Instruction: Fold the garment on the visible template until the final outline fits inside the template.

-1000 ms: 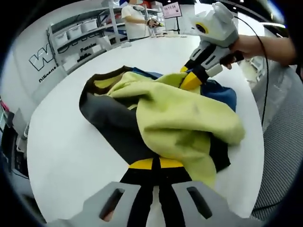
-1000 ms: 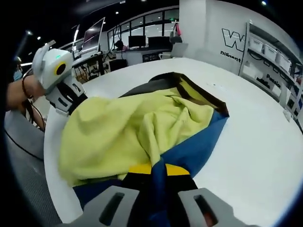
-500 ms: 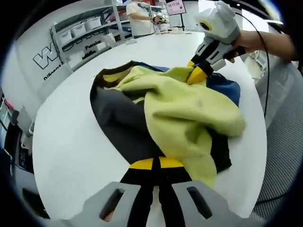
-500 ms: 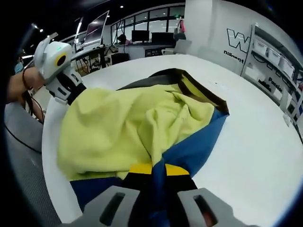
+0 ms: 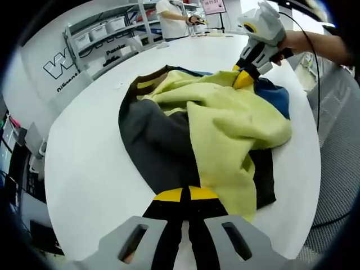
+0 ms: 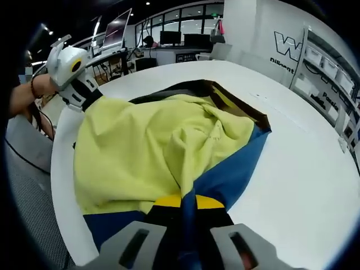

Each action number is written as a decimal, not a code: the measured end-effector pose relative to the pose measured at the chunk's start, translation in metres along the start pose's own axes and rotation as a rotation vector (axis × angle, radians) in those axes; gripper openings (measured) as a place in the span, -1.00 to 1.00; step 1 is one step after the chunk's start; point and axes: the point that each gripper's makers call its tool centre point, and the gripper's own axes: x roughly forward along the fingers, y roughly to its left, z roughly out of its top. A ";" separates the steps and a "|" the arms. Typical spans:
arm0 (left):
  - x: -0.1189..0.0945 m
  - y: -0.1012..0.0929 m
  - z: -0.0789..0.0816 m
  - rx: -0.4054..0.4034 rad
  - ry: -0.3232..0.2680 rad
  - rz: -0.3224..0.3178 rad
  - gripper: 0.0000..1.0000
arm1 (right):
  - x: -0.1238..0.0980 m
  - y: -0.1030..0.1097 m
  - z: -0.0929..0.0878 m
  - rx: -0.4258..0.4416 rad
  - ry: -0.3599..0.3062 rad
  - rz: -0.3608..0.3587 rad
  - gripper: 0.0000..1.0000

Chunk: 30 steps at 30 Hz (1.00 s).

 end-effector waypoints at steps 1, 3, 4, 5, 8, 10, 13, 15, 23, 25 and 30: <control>0.000 0.001 -0.001 -0.009 -0.001 -0.001 -1.00 | -0.001 -0.001 -0.001 0.001 0.000 -0.001 -1.00; -0.002 0.004 -0.003 -0.018 0.001 0.006 -1.00 | -0.002 -0.001 -0.001 0.008 0.000 0.000 -1.00; -0.002 0.005 -0.004 -0.020 0.001 0.008 -1.00 | -0.002 -0.001 -0.002 0.008 0.002 -0.001 -1.00; -0.002 0.006 -0.004 -0.024 -0.001 0.009 -1.00 | -0.003 -0.002 -0.003 0.008 0.004 -0.002 -1.00; -0.003 0.007 -0.006 -0.021 0.007 0.010 -1.00 | -0.003 -0.003 -0.004 0.007 -0.001 0.003 -1.00; -0.004 0.010 -0.008 -0.021 0.013 0.014 -1.00 | -0.004 -0.004 -0.004 0.003 0.002 0.003 -1.00; -0.005 0.014 -0.011 -0.038 0.017 0.020 -1.00 | -0.006 -0.007 -0.007 -0.015 0.010 -0.001 -1.00; -0.007 0.018 -0.013 -0.048 0.021 0.028 -1.00 | -0.007 -0.009 -0.009 -0.012 0.012 -0.002 -1.00; -0.008 0.028 -0.018 -0.041 0.033 0.053 -1.00 | -0.011 -0.017 -0.013 -0.015 0.033 -0.012 -1.00; -0.009 0.035 -0.019 0.008 0.047 0.083 -1.00 | -0.011 -0.019 -0.014 -0.016 0.033 -0.013 -1.00; -0.008 0.040 -0.019 0.038 0.075 0.099 -1.00 | -0.013 -0.022 -0.016 -0.008 0.032 -0.016 -1.00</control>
